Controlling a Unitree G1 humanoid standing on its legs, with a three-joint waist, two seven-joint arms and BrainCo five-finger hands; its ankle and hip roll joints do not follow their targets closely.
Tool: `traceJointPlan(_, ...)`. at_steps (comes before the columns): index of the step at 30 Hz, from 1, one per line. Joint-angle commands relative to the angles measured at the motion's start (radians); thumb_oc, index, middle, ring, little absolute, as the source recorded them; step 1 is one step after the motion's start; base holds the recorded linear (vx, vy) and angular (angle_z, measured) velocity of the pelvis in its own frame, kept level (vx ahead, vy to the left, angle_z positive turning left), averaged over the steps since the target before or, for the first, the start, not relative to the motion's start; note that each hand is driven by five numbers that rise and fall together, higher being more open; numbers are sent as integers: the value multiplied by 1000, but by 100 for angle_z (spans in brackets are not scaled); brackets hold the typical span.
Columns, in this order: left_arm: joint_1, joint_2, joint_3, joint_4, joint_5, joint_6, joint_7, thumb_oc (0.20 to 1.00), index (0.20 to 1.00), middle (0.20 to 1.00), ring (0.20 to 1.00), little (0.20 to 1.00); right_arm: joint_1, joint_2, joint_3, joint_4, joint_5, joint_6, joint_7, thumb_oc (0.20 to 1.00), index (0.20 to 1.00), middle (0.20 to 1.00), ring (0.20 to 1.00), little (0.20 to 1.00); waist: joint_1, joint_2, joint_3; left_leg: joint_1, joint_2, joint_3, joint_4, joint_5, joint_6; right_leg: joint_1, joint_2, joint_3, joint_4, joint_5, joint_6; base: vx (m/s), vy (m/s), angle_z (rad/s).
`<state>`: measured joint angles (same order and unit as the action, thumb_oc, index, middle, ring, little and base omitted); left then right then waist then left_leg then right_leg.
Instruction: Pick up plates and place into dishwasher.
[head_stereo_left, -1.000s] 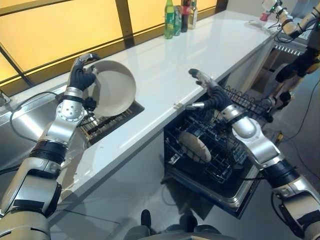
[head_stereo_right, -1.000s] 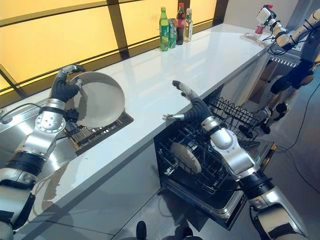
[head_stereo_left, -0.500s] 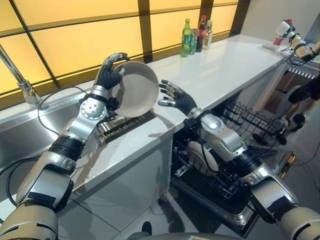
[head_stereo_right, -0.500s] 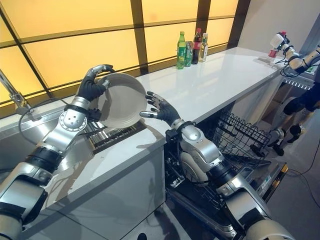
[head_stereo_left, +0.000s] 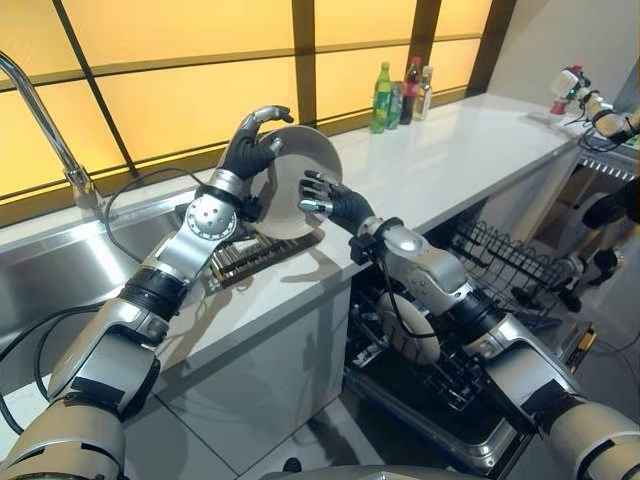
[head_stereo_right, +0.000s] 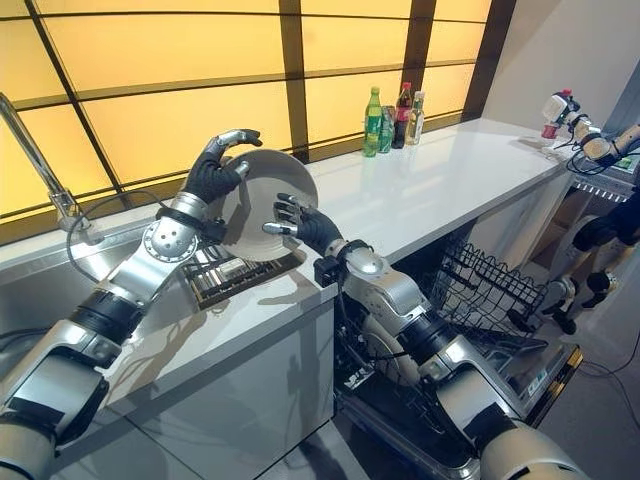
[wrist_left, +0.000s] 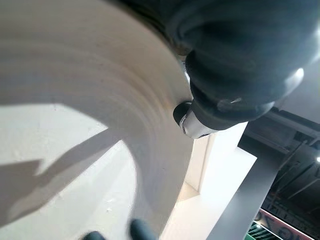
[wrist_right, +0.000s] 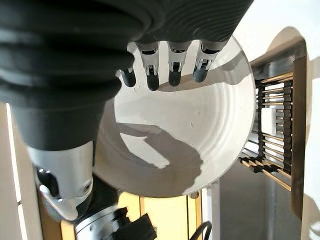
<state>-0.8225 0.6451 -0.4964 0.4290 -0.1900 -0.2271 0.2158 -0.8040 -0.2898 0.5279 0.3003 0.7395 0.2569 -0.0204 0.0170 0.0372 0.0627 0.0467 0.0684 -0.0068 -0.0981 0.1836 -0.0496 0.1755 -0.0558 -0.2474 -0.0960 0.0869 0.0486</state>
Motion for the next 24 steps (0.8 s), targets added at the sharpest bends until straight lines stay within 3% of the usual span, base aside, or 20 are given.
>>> traceJointPlan(1, -185, -19, -40, -7, -35, -30, 4, 200, 200, 200, 200, 200, -168, -7, 10, 58, 0, -59, -37, 1000, 1000, 1000, 1000, 1000, 58, -16, 25, 101, -112, 28, 14, -201, 20, -3, -20, -19, 9, -78, 28, 15, 12, 4)
traceJointPlan(10, -135, 5, 0, -19, -10, 0, 16, 200, 200, 200, 200, 200, -131, -52, -32, -53, -92, -139, -41, 1000, 1000, 1000, 1000, 1000, 52, -18, 25, 102, -112, 25, 11, -201, 24, -5, -18, -8, 9, -78, 29, 4, 7, 2)
traceJointPlan(24, -51, 61, 87, -8, 34, -17, 33, 200, 200, 200, 200, 200, 41, -161, -180, -320, -183, -282, -38, 1000, 1000, 1000, 1000, 1000, -9, -16, 42, 105, -107, 54, 11, -211, 30, -18, -10, 32, 9, -77, 36, -12, 1, -5)
